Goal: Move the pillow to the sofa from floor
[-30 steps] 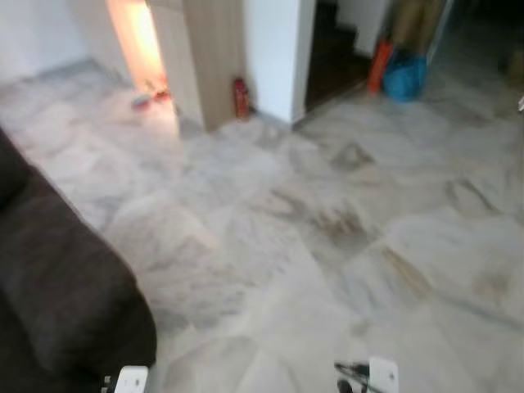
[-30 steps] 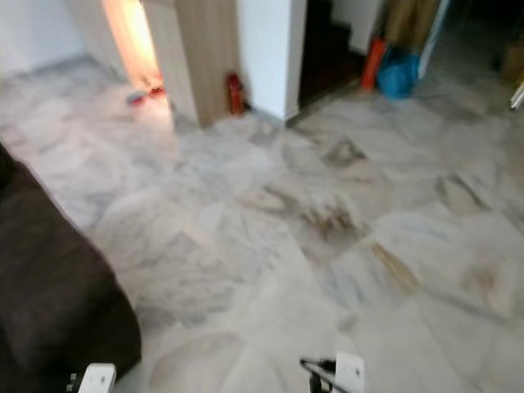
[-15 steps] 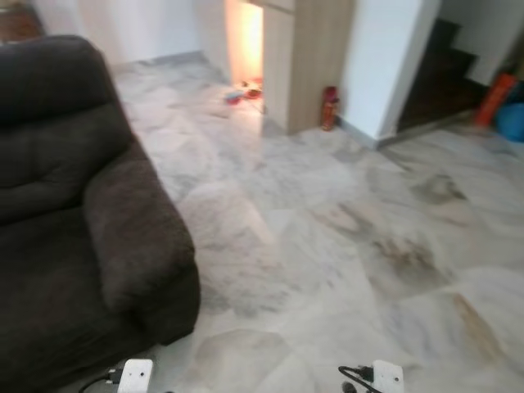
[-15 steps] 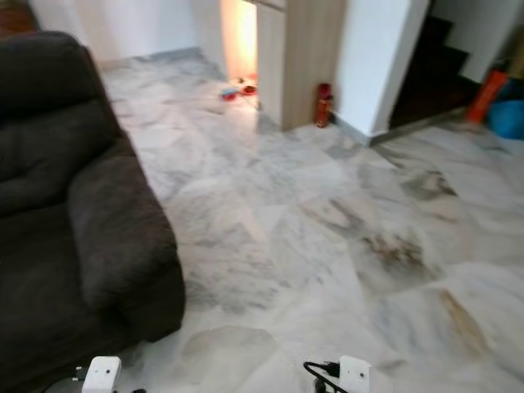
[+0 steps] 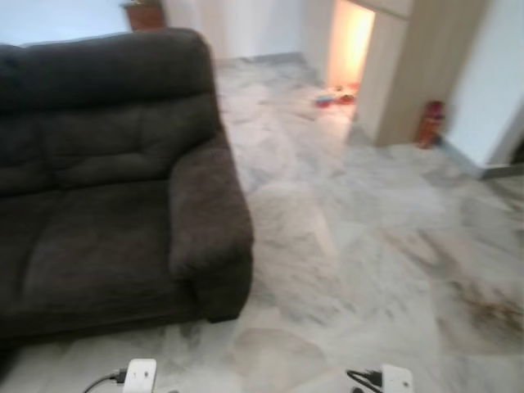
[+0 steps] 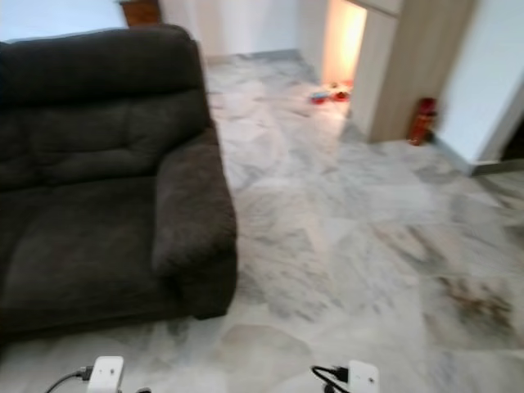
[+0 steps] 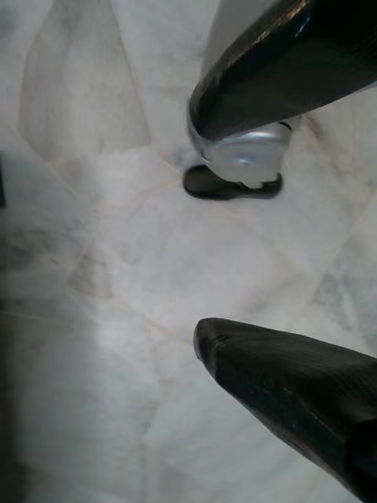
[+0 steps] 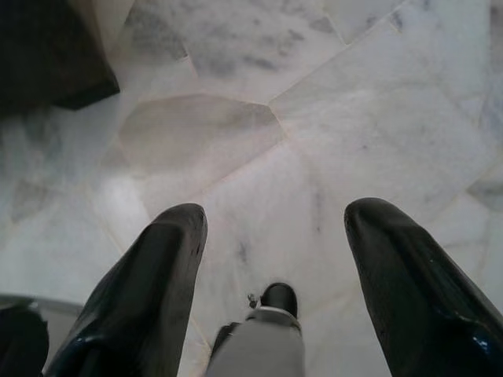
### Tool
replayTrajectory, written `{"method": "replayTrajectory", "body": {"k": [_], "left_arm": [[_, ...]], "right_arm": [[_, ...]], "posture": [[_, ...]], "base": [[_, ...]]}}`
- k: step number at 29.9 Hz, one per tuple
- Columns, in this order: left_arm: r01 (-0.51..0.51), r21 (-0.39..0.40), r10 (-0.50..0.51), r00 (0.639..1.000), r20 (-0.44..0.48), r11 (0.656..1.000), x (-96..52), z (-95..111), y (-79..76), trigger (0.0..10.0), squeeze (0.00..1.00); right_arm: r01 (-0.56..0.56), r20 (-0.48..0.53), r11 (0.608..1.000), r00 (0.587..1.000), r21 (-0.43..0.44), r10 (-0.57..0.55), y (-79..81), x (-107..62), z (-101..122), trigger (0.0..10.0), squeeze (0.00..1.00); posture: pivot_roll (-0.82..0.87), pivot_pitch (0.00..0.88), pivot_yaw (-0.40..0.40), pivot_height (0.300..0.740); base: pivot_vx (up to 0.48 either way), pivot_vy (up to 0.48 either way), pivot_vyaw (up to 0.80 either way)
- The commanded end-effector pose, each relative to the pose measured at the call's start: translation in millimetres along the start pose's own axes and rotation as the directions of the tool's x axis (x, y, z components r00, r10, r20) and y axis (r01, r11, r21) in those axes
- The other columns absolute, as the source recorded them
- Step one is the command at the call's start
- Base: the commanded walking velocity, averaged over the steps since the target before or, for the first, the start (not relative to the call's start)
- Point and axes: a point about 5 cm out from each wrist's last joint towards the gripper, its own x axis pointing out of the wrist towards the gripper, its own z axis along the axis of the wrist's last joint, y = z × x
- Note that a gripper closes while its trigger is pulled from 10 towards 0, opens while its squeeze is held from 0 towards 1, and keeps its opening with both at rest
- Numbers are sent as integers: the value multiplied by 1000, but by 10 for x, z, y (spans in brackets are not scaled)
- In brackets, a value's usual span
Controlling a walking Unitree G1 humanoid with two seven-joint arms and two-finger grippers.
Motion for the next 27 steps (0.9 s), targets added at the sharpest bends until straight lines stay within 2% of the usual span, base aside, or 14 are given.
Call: {"method": "replayTrajectory", "body": {"k": [1, 27], "left_arm": [[-9, -8, 9, 1000, -6, 1000, -1, 1, 25, 10000, 0], [-7, -26, 7, 1000, 0, 1000, 6, 13, -3, 10000, 0]], "right_arm": [[-18, 4, 1000, 1000, 11, 18, 78, 18, 25, 10000, 0], [-26, 10, 1000, 1000, 3, 26, 60, 23, 53, 10000, 0]], "posture": [[22, 0, 0, 740], [21, 0, -10, 740]], "base": [[0, 0, 800], [0, 0, 800]]}}
